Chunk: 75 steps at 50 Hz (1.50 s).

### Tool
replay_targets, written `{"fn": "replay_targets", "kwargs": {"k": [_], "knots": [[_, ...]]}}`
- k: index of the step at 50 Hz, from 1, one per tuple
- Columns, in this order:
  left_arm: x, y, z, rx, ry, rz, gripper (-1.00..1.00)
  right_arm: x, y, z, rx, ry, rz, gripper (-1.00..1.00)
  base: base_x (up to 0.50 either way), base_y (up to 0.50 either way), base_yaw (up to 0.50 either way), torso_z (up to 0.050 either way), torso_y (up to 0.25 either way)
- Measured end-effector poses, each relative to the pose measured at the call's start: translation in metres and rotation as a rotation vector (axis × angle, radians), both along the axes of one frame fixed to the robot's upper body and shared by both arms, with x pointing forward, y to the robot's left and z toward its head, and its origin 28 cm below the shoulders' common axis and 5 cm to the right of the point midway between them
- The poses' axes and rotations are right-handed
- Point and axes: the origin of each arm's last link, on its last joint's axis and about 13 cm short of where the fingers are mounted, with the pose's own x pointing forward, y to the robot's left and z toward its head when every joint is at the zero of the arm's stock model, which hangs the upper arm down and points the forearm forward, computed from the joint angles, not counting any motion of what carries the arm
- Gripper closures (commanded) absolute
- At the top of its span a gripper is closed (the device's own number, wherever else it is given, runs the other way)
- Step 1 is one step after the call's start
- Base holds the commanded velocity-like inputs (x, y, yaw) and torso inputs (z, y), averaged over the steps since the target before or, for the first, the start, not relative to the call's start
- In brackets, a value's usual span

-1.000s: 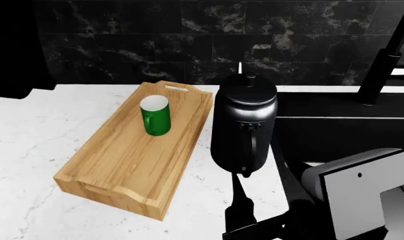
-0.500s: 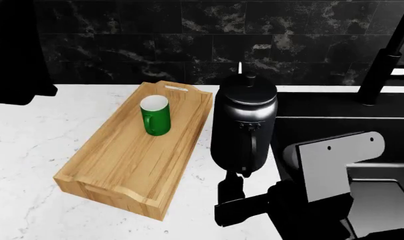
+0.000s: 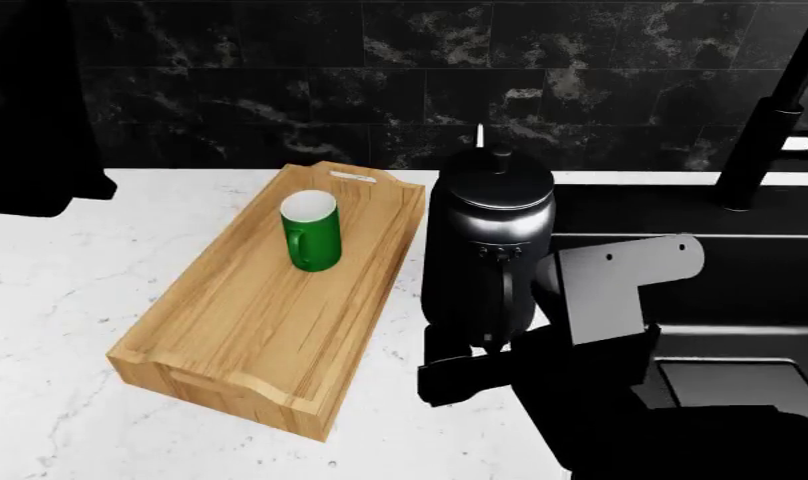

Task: Pick the kettle from the counter and place it on the tray. Then pick the mug from the cabinet and place it on the tray. Then close the cabinet doors.

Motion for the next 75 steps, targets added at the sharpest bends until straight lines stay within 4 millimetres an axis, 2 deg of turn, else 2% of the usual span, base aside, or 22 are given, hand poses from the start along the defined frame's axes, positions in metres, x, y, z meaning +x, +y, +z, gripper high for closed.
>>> {"fn": "replay_targets", "kwargs": {"k": [14, 15, 42, 60, 75], "knots": [[0.001, 0.001, -0.003, -0.005, 0.009, 0.000, -1.00, 0.013, -0.001, -0.004, 0.007, 0.010, -0.020, -1.00, 0.00, 0.00, 0.00, 0.000, 0.000], [0.002, 0.001, -0.004, -0.006, 0.010, 0.001, -1.00, 0.014, -0.001, -0.004, 0.007, 0.010, -0.021, 1.00, 0.00, 0.00, 0.00, 0.000, 0.000], [0.004, 0.002, -0.010, -0.013, 0.027, 0.003, -1.00, 0.015, -0.006, 0.001, 0.046, -0.023, -0.046, 1.00, 0.00, 0.00, 0.00, 0.000, 0.000], [0.004, 0.003, -0.008, -0.021, 0.024, 0.010, -1.00, 0.005, -0.017, 0.028, 0.073, -0.097, -0.070, 1.00, 0.00, 0.00, 0.00, 0.000, 0.000], [0.004, 0.004, -0.008, -0.028, 0.022, 0.018, -1.00, -0.008, -0.017, 0.051, 0.079, -0.185, -0.041, 1.00, 0.00, 0.00, 0.00, 0.000, 0.000]]}}
